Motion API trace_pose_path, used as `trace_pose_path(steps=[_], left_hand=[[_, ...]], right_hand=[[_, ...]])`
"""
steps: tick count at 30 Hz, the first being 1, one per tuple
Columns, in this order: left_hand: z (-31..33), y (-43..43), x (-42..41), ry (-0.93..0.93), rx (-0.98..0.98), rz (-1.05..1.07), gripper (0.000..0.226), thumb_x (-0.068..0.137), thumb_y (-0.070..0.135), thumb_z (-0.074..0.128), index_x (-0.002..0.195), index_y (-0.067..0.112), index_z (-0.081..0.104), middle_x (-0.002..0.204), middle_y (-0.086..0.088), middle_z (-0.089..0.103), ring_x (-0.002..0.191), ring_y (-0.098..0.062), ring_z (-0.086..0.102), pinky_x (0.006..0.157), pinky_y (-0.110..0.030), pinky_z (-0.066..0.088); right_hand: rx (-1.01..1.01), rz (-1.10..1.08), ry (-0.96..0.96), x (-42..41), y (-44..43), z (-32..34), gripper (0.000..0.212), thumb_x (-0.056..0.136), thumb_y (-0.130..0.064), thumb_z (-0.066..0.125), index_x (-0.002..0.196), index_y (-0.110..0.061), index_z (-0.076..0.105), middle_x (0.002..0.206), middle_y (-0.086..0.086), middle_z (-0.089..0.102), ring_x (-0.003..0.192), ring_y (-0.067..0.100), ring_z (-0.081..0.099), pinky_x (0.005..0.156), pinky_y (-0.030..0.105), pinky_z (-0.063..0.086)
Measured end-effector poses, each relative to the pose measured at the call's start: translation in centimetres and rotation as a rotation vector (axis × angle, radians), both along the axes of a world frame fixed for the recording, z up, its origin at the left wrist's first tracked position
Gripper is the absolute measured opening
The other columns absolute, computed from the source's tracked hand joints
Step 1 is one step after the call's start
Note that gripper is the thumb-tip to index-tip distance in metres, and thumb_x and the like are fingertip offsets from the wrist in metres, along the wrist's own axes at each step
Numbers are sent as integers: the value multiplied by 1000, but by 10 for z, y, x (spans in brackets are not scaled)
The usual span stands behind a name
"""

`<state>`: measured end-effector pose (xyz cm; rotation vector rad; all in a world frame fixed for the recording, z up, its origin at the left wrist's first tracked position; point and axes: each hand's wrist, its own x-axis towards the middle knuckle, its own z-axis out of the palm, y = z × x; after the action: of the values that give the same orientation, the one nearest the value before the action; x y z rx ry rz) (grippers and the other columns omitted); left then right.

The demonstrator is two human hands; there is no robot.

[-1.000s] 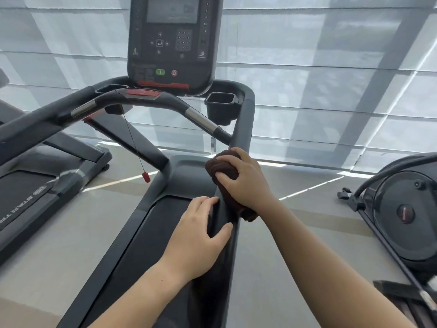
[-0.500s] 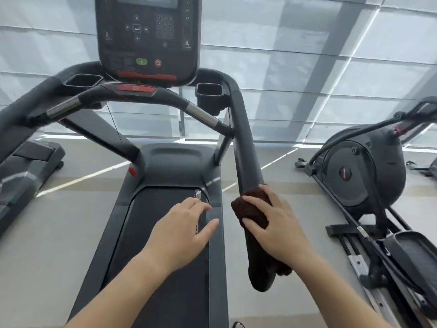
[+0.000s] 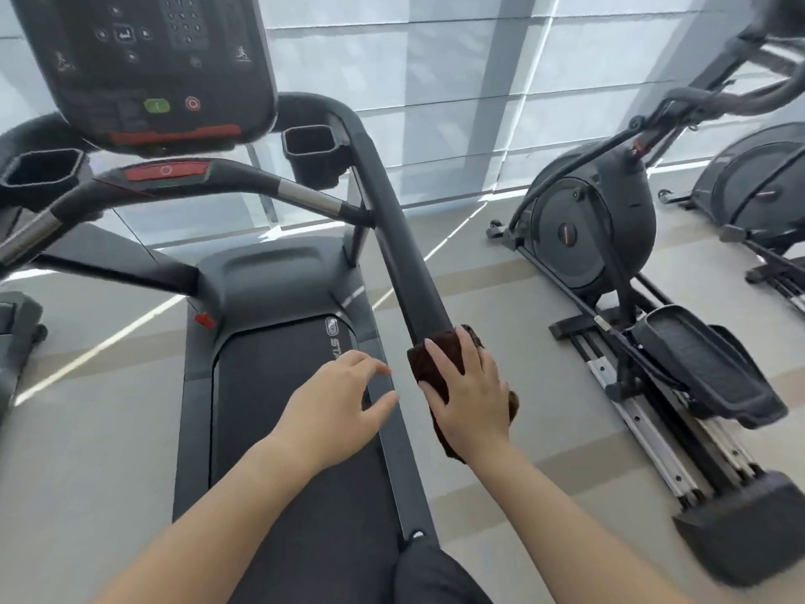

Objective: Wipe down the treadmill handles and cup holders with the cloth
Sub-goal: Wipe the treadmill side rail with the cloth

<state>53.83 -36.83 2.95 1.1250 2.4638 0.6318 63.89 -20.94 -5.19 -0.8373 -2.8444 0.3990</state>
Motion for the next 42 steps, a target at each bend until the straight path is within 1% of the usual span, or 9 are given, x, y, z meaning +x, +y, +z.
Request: trace_pose_path(steps=[4,9,12,15,22,26,30,39,42], left_hand=[[-4,19,-10,-32,19,-27,35,88,46,49,120,30,53,128,14,49,82,-6,43,82,-27,45],[5,29,-36,-9,-17,-20,35,87,43,51,119,28,55,127,10,51,101,-9,52,90,-30,45],[11,35,-50,24,-38,0,34,87,43,52,118,28,56,125,12,52,84,-5,50,83,-26,45],[13,41,-60,47,-44,27,33,87,41,52,117,28,56,124,12,52,79,-6,47,80,-26,43],[7,44,-73,22,-92,67,32,88,42,51,118,31,55,125,13,52,82,-8,46,83,-29,45],[4,45,-82,15,-88,96,33,88,41,51,119,31,54,126,13,53,103,-10,52,88,-35,47],[-1,47,-91,23,-94,89,34,88,42,50,119,30,54,126,14,53,114,-10,49,91,-36,47],[-11,51,-144,4,-106,93,33,88,42,50,120,30,53,127,15,51,101,-12,51,87,-35,47],[-16,59,-174,9,-85,66,34,88,40,50,120,29,54,127,13,52,110,-12,49,91,-36,46]], right_hand=[[40,-20,-13,-29,2,2,50,89,-38,56,136,-33,43,151,12,32,126,41,39,86,55,43],[21,57,-113,-74,22,7,50,93,-42,45,140,-36,29,156,8,15,133,39,23,95,56,36],[-122,81,-63,-88,39,14,51,93,-42,45,141,-39,28,157,4,12,135,34,21,98,54,35],[-229,60,-10,-73,44,16,53,92,-42,47,141,-42,27,157,0,10,133,30,24,97,50,36],[-96,72,-64,-50,27,5,55,91,-44,47,141,-44,25,158,0,8,134,31,24,95,47,38],[-37,105,-113,-87,33,8,52,94,-41,43,142,-40,23,158,2,6,137,34,15,99,52,33],[-6,128,-149,-124,41,13,50,95,-38,42,142,-35,23,158,4,4,139,36,11,101,56,30],[-27,54,-103,-147,54,6,52,93,-41,44,141,-40,25,157,4,11,135,34,21,97,52,36],[-13,20,-86,-183,66,7,51,93,-40,45,140,-38,27,156,6,13,133,34,24,95,51,37]])
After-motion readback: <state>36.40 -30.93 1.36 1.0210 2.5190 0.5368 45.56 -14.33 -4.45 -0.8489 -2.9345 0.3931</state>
